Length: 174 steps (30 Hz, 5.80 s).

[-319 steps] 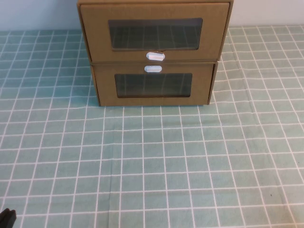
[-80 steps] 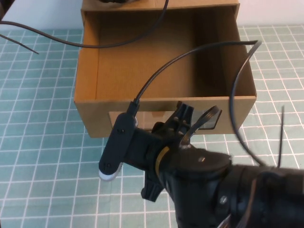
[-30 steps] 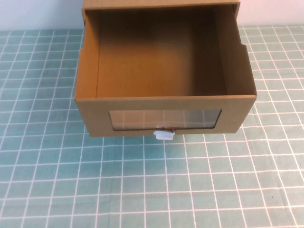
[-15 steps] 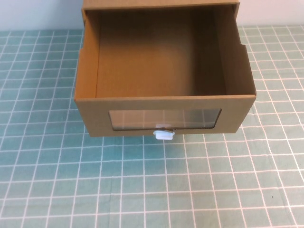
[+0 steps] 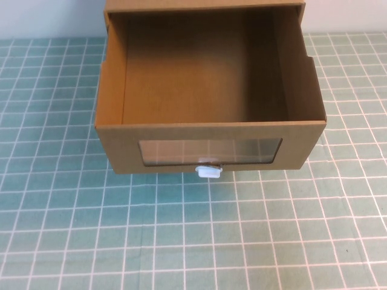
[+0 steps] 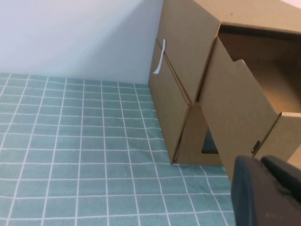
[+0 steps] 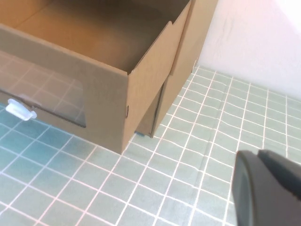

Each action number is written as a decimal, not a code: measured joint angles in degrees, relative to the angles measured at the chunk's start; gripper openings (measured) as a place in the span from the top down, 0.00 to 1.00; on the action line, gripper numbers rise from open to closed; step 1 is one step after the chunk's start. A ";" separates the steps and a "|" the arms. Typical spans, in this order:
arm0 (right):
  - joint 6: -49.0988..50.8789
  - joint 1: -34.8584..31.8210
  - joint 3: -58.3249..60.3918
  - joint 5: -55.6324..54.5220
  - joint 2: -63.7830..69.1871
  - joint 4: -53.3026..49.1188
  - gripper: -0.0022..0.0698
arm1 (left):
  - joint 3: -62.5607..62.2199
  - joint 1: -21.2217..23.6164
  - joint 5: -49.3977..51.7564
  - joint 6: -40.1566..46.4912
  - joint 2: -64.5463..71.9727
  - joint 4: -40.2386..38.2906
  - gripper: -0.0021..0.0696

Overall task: Open the shoe box
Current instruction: 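Pull the top drawer of the cardboard box fully open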

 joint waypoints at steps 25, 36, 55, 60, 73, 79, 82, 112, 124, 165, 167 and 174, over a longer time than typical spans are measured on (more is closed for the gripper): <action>0.00 0.00 0.81 0.11 0.00 0.00 0.99 | 0.56 0.00 0.10 0.08 0.00 -0.03 0.98; 0.00 0.00 0.81 0.15 0.00 0.00 0.99 | 2.07 0.00 -1.31 0.21 0.00 -0.03 0.98; 0.00 0.00 0.83 0.15 0.00 0.00 0.99 | 33.12 0.00 -15.70 -3.99 -9.10 13.56 0.98; 0.00 0.00 0.83 0.24 0.00 0.00 0.99 | 33.72 0.00 -15.24 -6.77 -9.10 13.94 0.98; 0.00 0.00 0.83 0.37 0.00 0.00 0.99 | 33.72 0.00 -15.24 -5.73 -9.22 12.95 0.98; 0.00 0.00 0.83 0.37 0.00 0.00 0.99 | 33.72 0.00 -15.24 -5.73 -9.22 12.95 0.98; 0.00 0.00 0.83 0.37 0.00 0.00 0.99 | 33.72 0.00 -15.24 -5.73 -9.22 12.95 0.98; 0.00 -13.19 10.18 -2.55 -13.57 4.82 0.99 | 33.72 0.00 -15.24 -5.46 -9.22 12.95 0.98; 0.00 -28.63 28.19 -5.60 -23.25 23.56 0.99 | 33.72 0.00 -15.24 -5.46 -9.22 12.95 0.98; -20.61 -28.72 33.91 -9.81 -23.44 37.69 0.99 | 33.72 0.00 -15.24 -5.32 -9.22 12.95 0.98; -20.61 -28.72 33.91 -9.81 -23.44 37.79 0.99 | 33.72 0.00 -15.24 -5.32 -9.22 12.95 0.98; -20.61 -28.72 33.91 -9.81 -23.44 37.79 0.99 | 33.72 0.00 -15.24 -5.32 -9.22 12.95 0.98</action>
